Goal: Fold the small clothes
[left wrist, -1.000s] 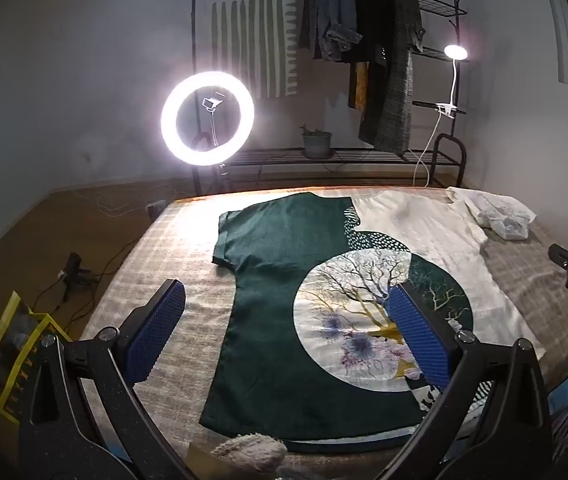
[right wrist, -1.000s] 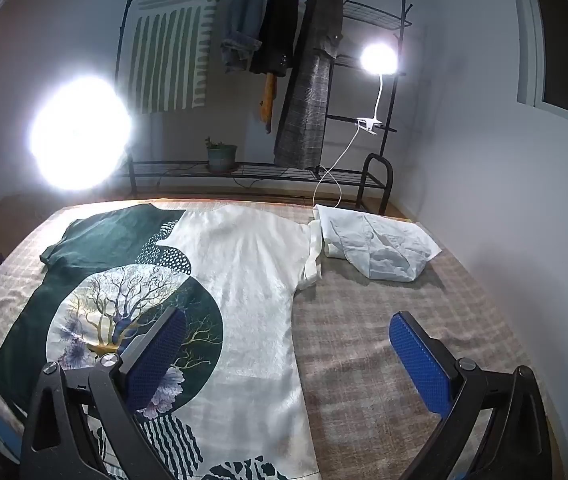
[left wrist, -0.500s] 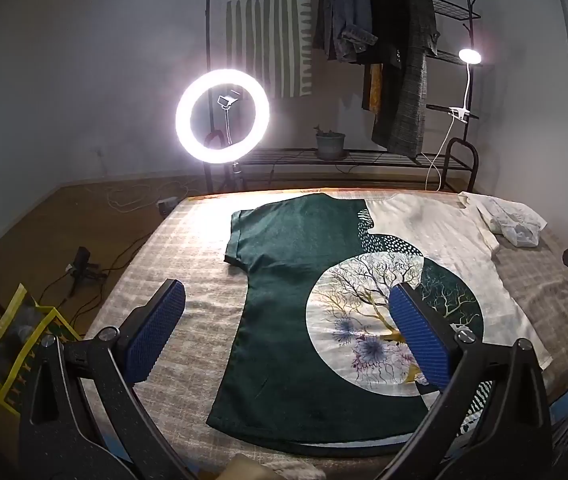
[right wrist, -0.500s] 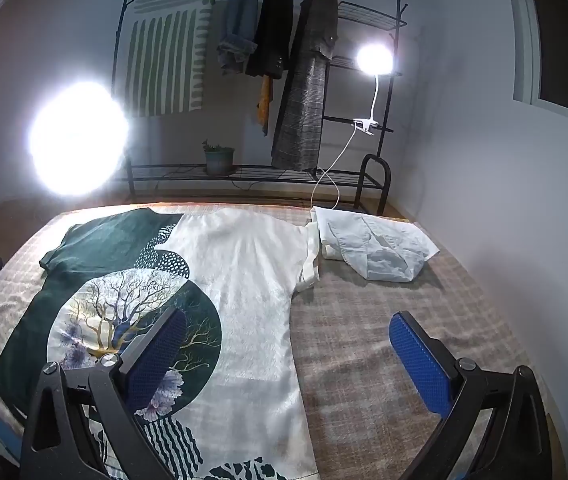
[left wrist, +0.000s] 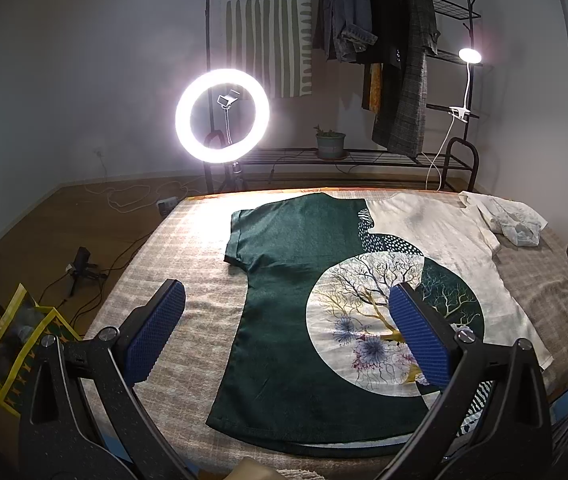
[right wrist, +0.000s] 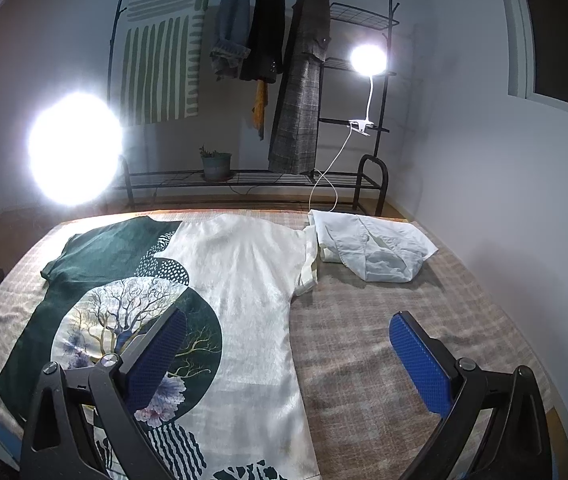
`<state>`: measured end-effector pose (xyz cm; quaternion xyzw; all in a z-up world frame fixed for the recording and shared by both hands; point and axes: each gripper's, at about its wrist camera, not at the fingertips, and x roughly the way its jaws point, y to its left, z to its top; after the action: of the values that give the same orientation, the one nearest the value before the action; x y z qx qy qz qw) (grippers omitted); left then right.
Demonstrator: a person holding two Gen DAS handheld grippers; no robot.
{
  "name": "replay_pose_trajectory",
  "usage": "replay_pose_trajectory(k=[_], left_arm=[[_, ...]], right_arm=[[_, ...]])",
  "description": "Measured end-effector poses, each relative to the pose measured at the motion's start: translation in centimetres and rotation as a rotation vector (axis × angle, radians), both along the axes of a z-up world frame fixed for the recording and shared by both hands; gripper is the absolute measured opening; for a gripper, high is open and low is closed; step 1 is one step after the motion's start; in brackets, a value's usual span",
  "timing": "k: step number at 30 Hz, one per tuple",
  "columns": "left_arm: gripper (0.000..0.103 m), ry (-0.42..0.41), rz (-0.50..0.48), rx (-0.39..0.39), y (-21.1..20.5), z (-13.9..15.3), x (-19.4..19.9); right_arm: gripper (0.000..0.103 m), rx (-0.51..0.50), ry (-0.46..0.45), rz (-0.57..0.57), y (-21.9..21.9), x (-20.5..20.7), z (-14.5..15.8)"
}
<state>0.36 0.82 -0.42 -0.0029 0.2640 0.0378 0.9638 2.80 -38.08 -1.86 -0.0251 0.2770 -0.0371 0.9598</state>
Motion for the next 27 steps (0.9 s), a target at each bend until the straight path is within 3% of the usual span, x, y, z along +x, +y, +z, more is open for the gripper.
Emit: replay_pose_trajectory(k=[27], left_arm=[[0.103,0.001,0.0,0.001,-0.13,0.05,-0.04]], right_arm=[[0.103,0.013,-0.017,-0.002,0.07,-0.02,0.71]])
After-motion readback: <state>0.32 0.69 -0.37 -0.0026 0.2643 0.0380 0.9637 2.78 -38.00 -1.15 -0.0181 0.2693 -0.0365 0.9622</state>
